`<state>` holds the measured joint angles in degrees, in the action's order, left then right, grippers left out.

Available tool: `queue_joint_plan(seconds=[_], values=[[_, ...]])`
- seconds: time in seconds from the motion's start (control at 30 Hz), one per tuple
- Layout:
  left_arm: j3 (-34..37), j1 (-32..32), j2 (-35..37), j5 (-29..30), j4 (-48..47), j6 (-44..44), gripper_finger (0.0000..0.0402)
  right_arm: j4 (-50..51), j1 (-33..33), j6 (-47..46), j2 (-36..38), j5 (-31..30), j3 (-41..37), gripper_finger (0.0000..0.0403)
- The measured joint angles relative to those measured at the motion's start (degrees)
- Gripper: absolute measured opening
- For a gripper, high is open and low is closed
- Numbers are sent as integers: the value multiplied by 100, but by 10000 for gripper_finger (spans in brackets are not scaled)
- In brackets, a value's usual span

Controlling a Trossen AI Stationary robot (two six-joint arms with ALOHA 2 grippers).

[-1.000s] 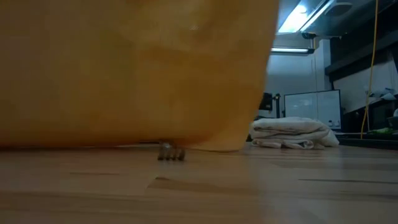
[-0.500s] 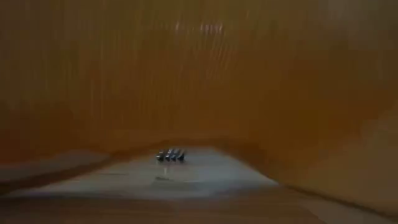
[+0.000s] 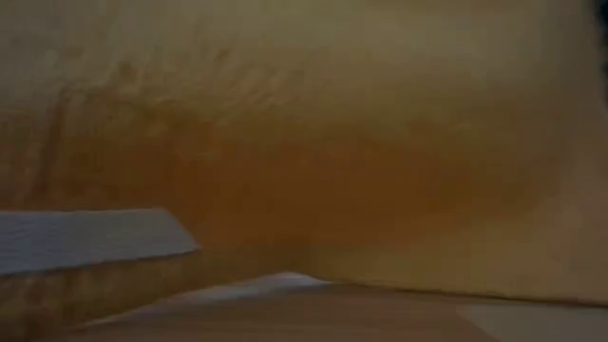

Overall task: Fold towel
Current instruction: Fold the yellow towel

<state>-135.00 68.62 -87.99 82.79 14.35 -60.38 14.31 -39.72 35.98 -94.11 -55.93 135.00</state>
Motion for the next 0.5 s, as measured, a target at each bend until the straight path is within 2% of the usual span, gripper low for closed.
queue_joint_plan(seconds=[0.17, 0.5], values=[[0, -400, 151, 436, -531, 27, 6, 401, 467, -117, 0, -9, 0, 10], [2, -1183, 262, 489, -1209, 108, 20, 1413, 1100, -619, -2, -66, 0, 10]])
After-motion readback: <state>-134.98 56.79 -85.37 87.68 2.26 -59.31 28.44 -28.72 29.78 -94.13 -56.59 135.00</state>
